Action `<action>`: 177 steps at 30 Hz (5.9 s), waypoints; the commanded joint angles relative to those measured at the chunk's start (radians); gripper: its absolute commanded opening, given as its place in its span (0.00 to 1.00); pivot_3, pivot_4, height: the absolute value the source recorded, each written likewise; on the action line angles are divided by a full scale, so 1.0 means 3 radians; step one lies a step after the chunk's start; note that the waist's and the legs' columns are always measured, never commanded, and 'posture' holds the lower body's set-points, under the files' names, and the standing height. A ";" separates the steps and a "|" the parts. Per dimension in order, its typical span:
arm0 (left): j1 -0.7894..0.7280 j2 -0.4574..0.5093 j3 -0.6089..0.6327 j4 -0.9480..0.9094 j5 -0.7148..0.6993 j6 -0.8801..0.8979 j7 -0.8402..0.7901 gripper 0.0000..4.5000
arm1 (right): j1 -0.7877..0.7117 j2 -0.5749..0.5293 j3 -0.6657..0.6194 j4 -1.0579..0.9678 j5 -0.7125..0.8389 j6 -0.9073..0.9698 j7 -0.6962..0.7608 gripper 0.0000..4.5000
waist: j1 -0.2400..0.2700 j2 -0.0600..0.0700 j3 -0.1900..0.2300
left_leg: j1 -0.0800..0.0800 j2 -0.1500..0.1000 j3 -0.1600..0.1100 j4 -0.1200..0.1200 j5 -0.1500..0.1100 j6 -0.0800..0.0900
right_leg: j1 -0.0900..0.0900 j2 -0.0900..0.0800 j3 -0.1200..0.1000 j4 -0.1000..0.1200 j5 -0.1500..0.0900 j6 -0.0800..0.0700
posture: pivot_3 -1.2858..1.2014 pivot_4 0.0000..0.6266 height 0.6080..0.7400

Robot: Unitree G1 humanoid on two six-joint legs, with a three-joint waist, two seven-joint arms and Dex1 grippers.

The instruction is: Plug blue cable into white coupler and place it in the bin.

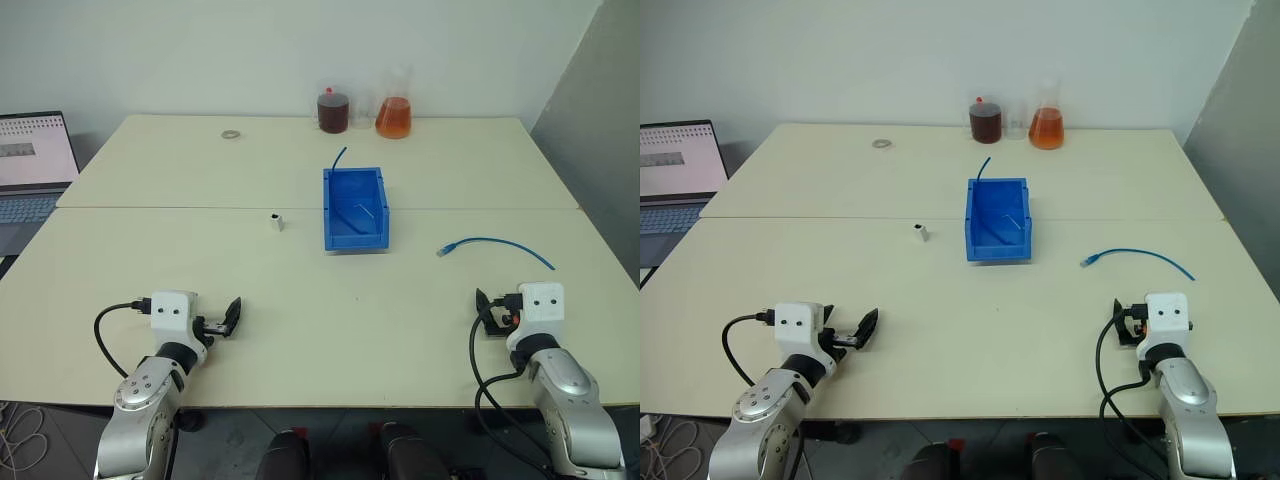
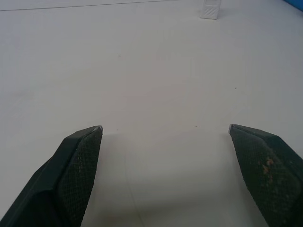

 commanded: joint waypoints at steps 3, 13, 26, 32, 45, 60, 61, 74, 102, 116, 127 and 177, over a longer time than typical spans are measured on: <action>0.0035 0.0009 0.0077 -0.0063 0.0003 -0.0060 0.0018 1.00 | 0.0022 -0.0005 -0.0028 -0.0184 -0.0016 -0.0056 -0.0017 0.93 | 0.0000 0.0000 0.0000 | 0.0000 0.0000 0.0000 0.0000 0.0000 0.0000 | 0.0000 0.0000 0.0000 0.0000 0.0000 0.0000 | 0.52 0.24 1.00; 0.0164 0.0013 0.0113 -0.0194 -0.0003 -0.0025 0.0046 1.00 | 0.0080 0.0010 -0.0012 -0.0197 -0.0013 -0.0077 -0.0007 0.93 | 0.0000 0.0000 0.0000 | 0.0000 0.0000 0.0000 0.0000 0.0000 0.0000 | 0.0000 0.0000 0.0000 -0.0001 -0.0001 0.0000 | 0.52 0.24 1.00; 0.0155 0.0078 0.0022 -0.0268 -0.0067 0.0081 -0.0148 1.00 | 0.0144 0.0050 -0.0026 -0.0212 -0.0033 -0.0138 -0.0048 0.93 | 0.0001 -0.0001 0.0000 | 0.0000 0.0000 0.0000 0.0000 0.0000 0.0000 | 0.0000 0.0000 0.0000 -0.0001 -0.0001 0.0000 | 0.52 0.24 1.00; 0.0013 0.0228 0.0003 -0.0271 -0.0157 0.0127 -0.0399 1.00 | 0.0154 0.0018 -0.0050 -0.0292 -0.0023 -0.0114 -0.0054 0.93 | 0.0001 -0.0001 0.0001 | 0.0000 0.0000 0.0000 -0.0001 0.0000 0.0000 | -0.0001 0.0000 0.0000 -0.0001 -0.0002 -0.0001 | 0.52 0.24 1.00; -0.1428 0.0760 -0.1328 0.0282 -0.0285 0.0000 -0.2316 1.00 | -0.1498 -0.1593 0.0197 0.1592 0.0316 -0.0703 0.2115 0.93 | -0.0024 -0.0002 0.0011 | 0.0001 -0.0004 0.0004 0.0002 0.0000 0.0002 | 0.0002 0.0001 0.0000 -0.0004 0.0001 -0.0002 | 0.52 0.24 1.00; -0.1537 0.0329 -0.1557 0.0612 -0.0098 -0.0350 -0.2343 1.00 | -0.3921 -0.1635 0.1018 0.5351 -0.0536 -0.1326 0.3018 0.93 | -0.0049 -0.0006 0.0016 | -0.0009 -0.0010 0.0009 -0.0021 0.0001 0.0003 | -0.0003 -0.0014 0.0000 -0.0030 0.0010 -0.0021 | 0.52 0.24 1.00; -0.1479 0.0333 -0.1540 0.0553 -0.0109 -0.0326 -0.2313 1.00 | -0.3944 -0.1639 0.0980 0.5412 -0.0520 -0.1284 0.2977 0.93 | -0.0047 -0.0006 0.0016 | -0.0009 -0.0009 0.0012 -0.0024 0.0001 0.0002 | -0.0003 -0.0015 0.0001 -0.0032 0.0010 -0.0021 | 0.52 0.24 1.00; -0.1240 0.0331 -0.1464 0.0277 -0.0177 -0.0094 -0.2114 1.00 | -0.3951 -0.1588 0.0493 0.5661 -0.0337 -0.0790 0.2553 0.93 | -0.0062 -0.0006 0.0017 | 0.0002 -0.0010 0.0011 -0.0021 0.0002 0.0004 | -0.0001 -0.0012 0.0002 -0.0012 0.0010 -0.0020 | 0.52 0.24 1.00; -0.1243 0.0355 -0.1424 0.0142 -0.0235 0.0064 -0.2109 1.00 | -0.4196 -0.1159 0.0880 0.5703 -0.0873 -0.1070 0.2756 0.93 | -0.0085 -0.0005 0.0016 | 0.0005 -0.0007 0.0010 -0.0018 0.0003 0.0003 | -0.0001 -0.0008 0.0003 -0.0002 0.0010 -0.0021 | 0.52 0.24 1.00; -0.0990 0.0394 -0.1333 -0.0118 -0.0253 0.0186 -0.1997 1.00 | -0.4343 -0.0940 0.1035 0.5774 -0.1077 -0.1001 0.3122 0.90 | -0.0083 -0.0005 0.0016 | 0.0004 -0.0007 0.0008 -0.0016 0.0003 0.0003 | -0.0002 -0.0009 0.0002 0.0000 0.0010 -0.0021 | 0.52 0.24 1.00; -0.0977 0.0431 -0.1287 -0.0165 -0.0291 0.0247 -0.1949 1.00 | -0.4348 -0.0972 0.1004 0.5778 -0.1100 -0.0969 0.3153 0.33 | -0.0084 -0.0005 0.0016 | 0.0004 -0.0007 0.0008 -0.0016 0.0003 0.0003 | -0.0002 -0.0009 0.0001 0.0000 0.0010 -0.0021 | 0.52 0.24 1.00; 0.2003 -0.0207 -0.0767 -0.1500 0.0207 -0.0657 -0.0501 1.00 | -0.2783 -0.0002 0.2159 0.2378 -0.0517 0.0025 0.3552 0.17 | -0.0081 -0.0015 0.0016 | 0.0010 0.0001 -0.0001 -0.0017 0.0002 0.0004 | 0.0000 0.0000 -0.0004 0.0001 0.0006 -0.0024 | 0.52 0.24 1.00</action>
